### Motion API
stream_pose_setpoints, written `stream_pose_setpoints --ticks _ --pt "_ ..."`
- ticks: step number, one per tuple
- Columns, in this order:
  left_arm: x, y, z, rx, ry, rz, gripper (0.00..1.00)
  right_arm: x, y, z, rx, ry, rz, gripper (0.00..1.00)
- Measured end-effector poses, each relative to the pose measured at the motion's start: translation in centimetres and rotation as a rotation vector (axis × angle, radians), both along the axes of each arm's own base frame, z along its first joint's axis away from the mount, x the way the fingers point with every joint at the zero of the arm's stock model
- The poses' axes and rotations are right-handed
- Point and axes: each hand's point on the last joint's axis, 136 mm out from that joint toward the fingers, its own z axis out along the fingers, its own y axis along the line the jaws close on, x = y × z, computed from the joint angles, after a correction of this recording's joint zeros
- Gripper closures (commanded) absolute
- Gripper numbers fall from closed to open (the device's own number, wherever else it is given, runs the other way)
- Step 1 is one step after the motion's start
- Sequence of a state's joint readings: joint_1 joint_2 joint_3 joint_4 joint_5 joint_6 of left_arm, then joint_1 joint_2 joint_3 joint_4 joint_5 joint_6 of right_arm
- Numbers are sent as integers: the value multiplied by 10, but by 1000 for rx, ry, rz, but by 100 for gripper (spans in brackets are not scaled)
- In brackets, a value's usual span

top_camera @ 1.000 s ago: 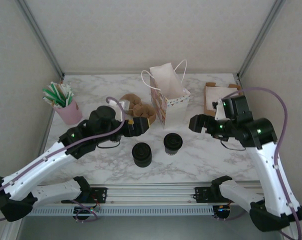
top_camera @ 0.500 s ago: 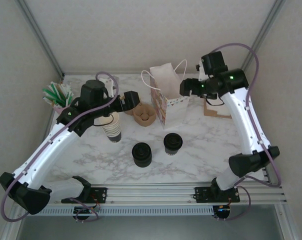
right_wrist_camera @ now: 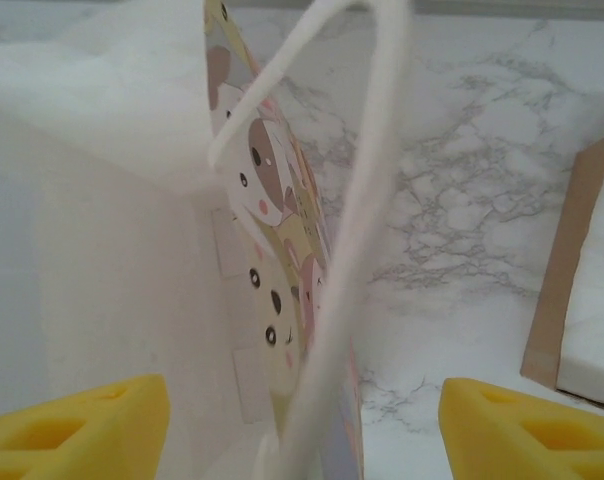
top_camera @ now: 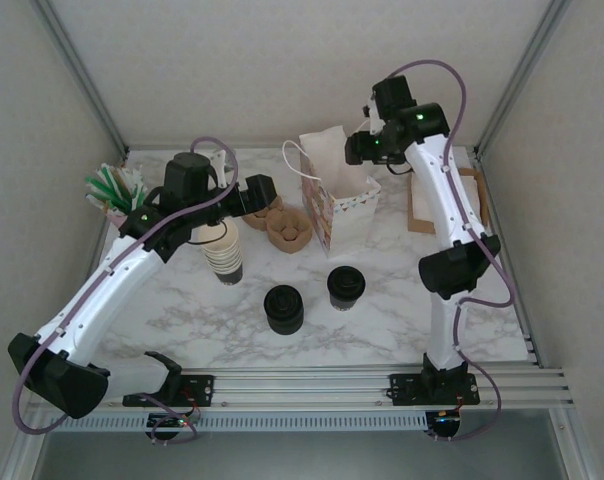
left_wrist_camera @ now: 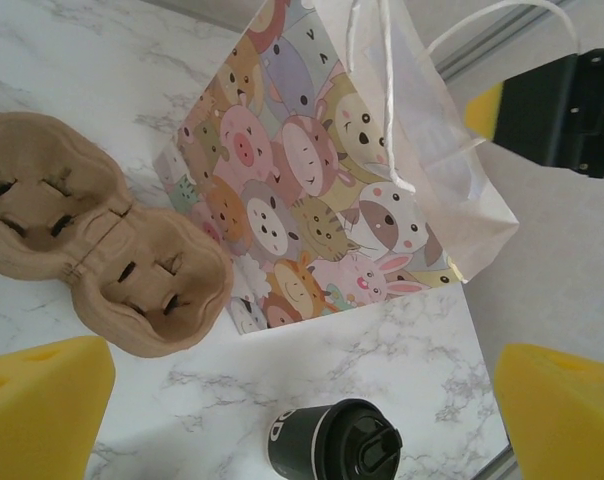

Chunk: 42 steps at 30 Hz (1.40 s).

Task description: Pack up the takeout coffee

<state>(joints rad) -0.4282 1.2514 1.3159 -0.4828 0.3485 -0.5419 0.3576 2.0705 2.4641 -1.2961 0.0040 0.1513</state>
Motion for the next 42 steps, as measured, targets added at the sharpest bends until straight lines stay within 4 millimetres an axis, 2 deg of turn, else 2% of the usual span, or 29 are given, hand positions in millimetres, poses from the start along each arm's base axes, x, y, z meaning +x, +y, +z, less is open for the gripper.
stream_pose_setpoints --ticks 6,9,15,19,25,32,35,42 --pt "0 1 1 -8 -4 5 5 3 -2 -21 -42 49 9 49" --pt "-1 2 -1 -12 -3 8 5 2 -4 -20 -56 45 8 58" --pt "-3 3 -7 -13 4 10 6 0 -9 -20 -78 44 -1 89" --pt "-3 1 -7 -23 7 3 7 -4 -15 -15 -100 33 -12 100" --pt "-5 -2 -6 -46 19 -10 9 -28 -34 0 -143 15 -28 100" --pt "-10 -8 -11 -63 43 -23 10 -75 -62 18 -147 -7 -43 100" --pt "-14 -14 -11 -65 45 -41 10 -88 -75 16 -141 2 -62 100" --pt "-20 -30 -16 -57 60 -83 11 -114 -88 -8 -149 68 -70 100"
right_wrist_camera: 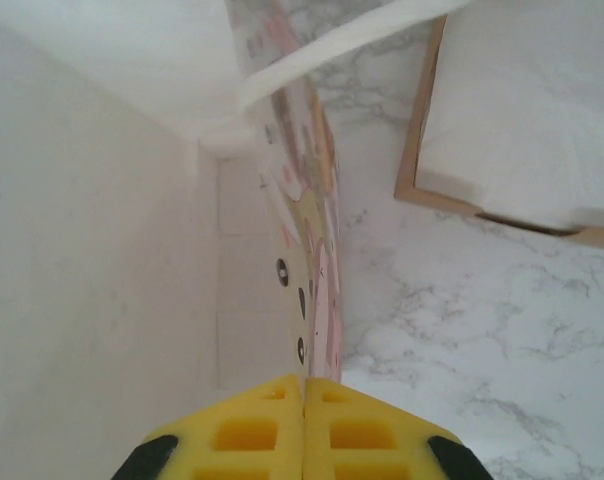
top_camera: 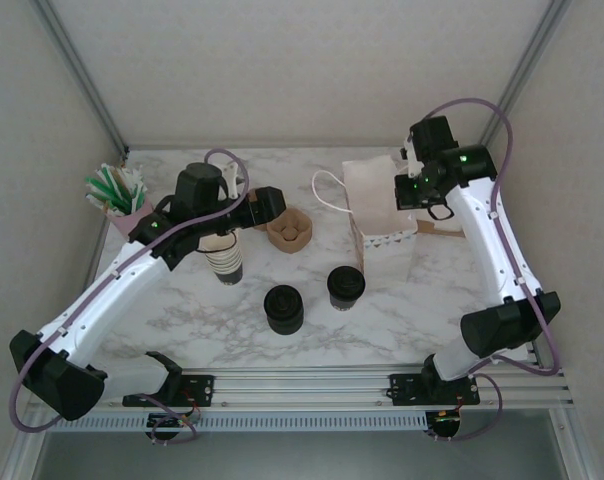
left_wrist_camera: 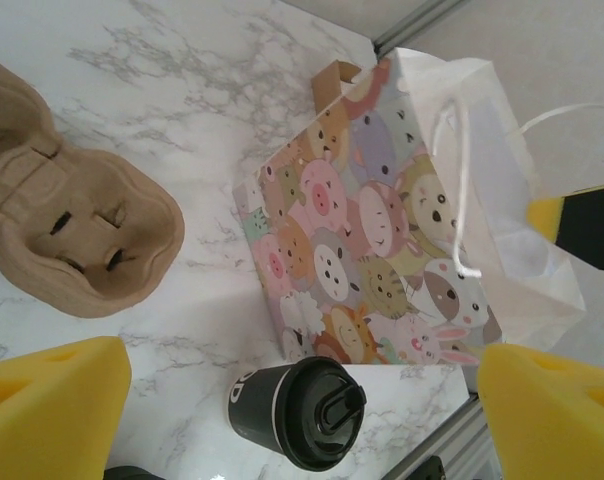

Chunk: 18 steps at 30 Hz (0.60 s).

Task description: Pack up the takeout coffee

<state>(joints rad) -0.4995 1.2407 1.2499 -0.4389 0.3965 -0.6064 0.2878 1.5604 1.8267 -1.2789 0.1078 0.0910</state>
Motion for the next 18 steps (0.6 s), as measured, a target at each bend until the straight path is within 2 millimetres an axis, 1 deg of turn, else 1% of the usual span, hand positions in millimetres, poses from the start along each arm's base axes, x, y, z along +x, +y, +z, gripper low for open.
stream_pose_setpoints --ticks 5,12,17,18 --pt "1 -9 -7 12 22 -20 11 -10 -9 -12 -8 27 -11 100" --pt "-2 -20 -12 20 35 -46 11 -14 -23 -10 13 20 -23 100" --pt "-5 -26 -15 21 45 -59 11 -17 -28 -11 25 24 -26 100" --pt "-5 -27 -15 22 46 -61 11 -17 -29 -12 24 25 -28 97"
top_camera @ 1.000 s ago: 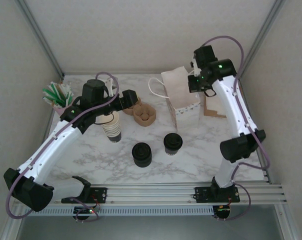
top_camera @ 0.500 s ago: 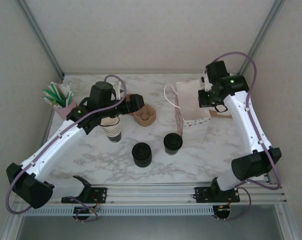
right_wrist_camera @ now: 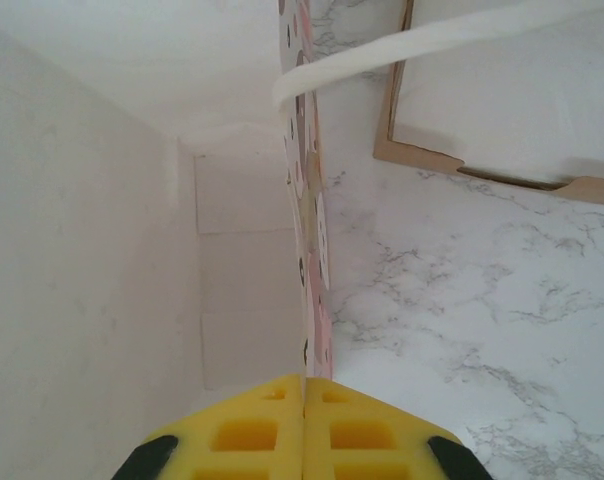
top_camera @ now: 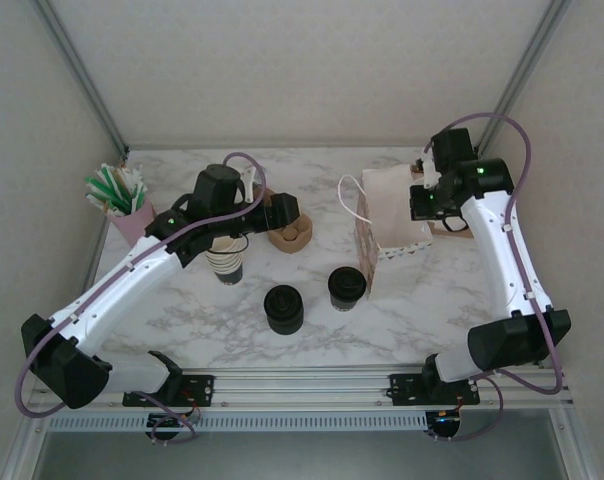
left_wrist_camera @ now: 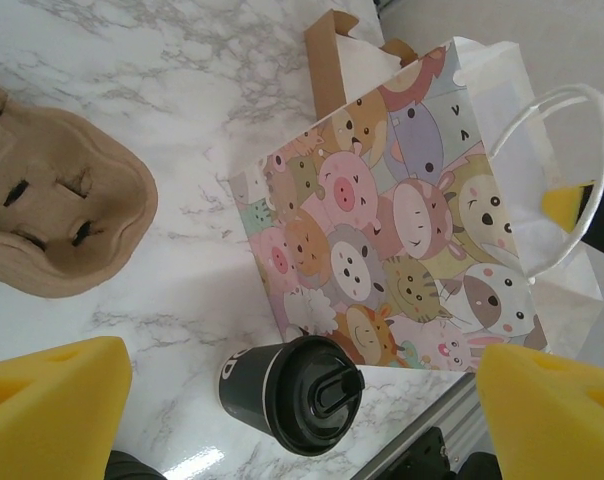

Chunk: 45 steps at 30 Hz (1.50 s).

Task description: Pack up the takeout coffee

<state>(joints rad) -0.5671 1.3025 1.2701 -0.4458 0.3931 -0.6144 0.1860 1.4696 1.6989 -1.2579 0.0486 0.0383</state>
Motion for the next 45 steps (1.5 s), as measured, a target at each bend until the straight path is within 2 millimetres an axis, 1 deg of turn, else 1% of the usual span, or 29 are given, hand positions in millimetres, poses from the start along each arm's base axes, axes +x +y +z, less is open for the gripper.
stream_pose_setpoints --ticks 2,4,8,11,15,18,21,22,28,32,35,37,39,42,45 --pt "-1 -2 -1 0 4 -4 11 0 -2 -1 -2 0 -5 88" --pt "-3 -4 -1 -1 6 -7 11 0 -4 -1 -5 0 -9 87" --pt "-5 -7 -1 0 8 -9 11 1 -6 -1 -11 -1 -19 78" --pt "-5 -7 0 -1 5 -7 10 1 -9 -1 -21 -2 -34 65" --pt "-3 -6 1 2 1 5 8 0 -11 0 -19 1 -57 34" --pt "-1 -4 1 8 -6 20 4 -4 -12 4 -9 -5 -77 13" --pt "2 -2 6 11 -21 37 1 -12 -13 15 7 -32 -93 1" --pt "3 -1 8 12 -27 44 0 -15 -13 19 11 -42 -93 1" --pt "6 9 22 14 -75 94 0 -33 -17 60 71 -157 -158 1" --pt "1 24 43 5 -133 145 0 -45 -23 82 126 -232 -251 1" --pt "-6 40 60 -4 -176 184 0 -57 -19 96 193 -273 -268 1" --pt "-8 53 68 -8 -198 216 0 -65 -11 107 262 -296 -247 1" --pt "-5 69 73 -5 -209 252 0 -71 0 119 339 -317 -215 1" --pt "6 92 73 9 -205 308 0 -78 19 136 455 -336 -157 1" --pt "22 109 70 11 -184 340 0 -83 45 147 523 -325 -67 1"
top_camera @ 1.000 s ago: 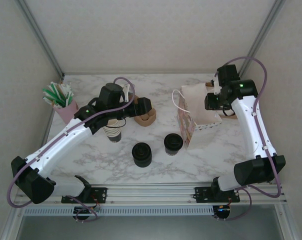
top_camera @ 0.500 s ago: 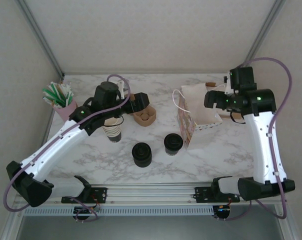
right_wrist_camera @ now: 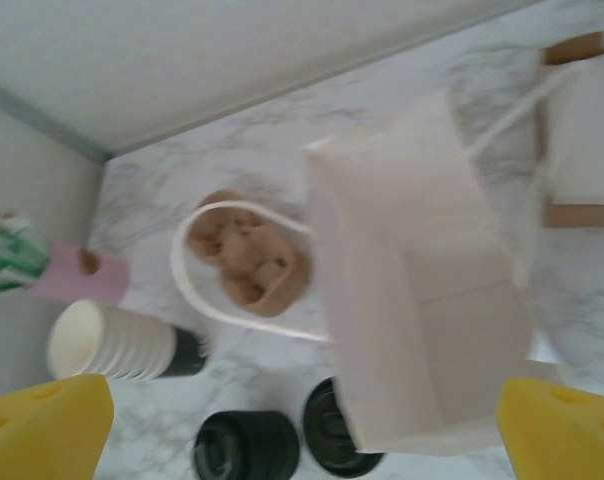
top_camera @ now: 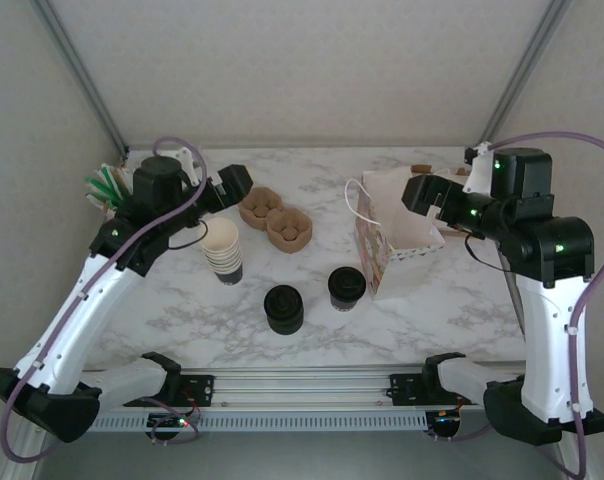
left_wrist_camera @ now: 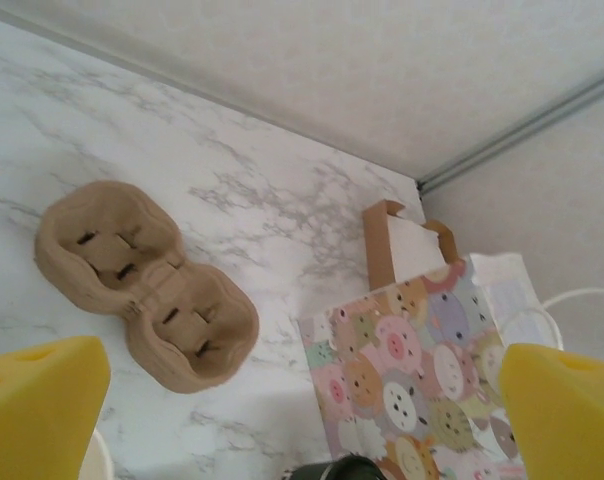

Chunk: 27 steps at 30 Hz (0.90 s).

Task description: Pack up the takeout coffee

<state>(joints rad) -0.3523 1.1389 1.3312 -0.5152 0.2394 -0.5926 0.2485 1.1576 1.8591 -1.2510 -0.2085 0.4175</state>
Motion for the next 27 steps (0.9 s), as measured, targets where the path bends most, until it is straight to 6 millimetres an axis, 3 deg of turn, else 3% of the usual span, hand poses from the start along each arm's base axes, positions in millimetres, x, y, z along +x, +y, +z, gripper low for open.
stream_pose_setpoints --ticks 7,14,20,27 --pt "45 38 -23 -45 78 42 0 -1 83 14 -21 -14 262 1" --pt "92 58 -58 -105 146 48 0 17 159 8 -123 -15 396 1" --pt "131 56 -92 -141 204 43 0 26 220 -21 -235 4 497 1" --pt "176 48 -124 -162 254 33 0 58 242 -81 -414 70 476 1"
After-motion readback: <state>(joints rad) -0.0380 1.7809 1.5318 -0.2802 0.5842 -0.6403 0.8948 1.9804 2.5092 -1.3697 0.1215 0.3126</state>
